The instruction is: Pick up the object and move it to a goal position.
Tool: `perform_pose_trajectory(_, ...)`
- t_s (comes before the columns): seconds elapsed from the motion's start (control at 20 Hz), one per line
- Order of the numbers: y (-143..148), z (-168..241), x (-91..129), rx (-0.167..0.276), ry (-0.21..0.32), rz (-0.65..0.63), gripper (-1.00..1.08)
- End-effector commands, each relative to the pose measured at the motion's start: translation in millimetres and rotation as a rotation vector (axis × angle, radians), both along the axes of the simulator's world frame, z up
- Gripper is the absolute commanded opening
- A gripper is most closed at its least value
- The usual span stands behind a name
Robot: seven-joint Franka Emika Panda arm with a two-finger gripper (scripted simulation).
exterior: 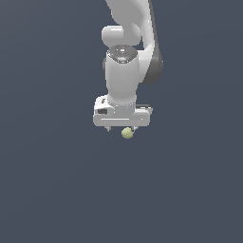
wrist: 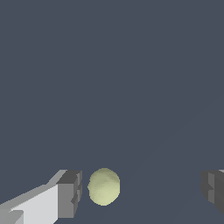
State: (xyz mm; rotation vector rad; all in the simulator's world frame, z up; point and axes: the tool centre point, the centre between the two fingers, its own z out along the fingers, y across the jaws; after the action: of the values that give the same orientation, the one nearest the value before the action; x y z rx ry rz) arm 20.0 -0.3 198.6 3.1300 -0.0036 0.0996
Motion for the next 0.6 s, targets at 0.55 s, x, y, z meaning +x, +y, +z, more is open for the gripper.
perform_pose_trajectory(0.55,-36,-7,-5,-0.006,0.011,-0.028,1.0)
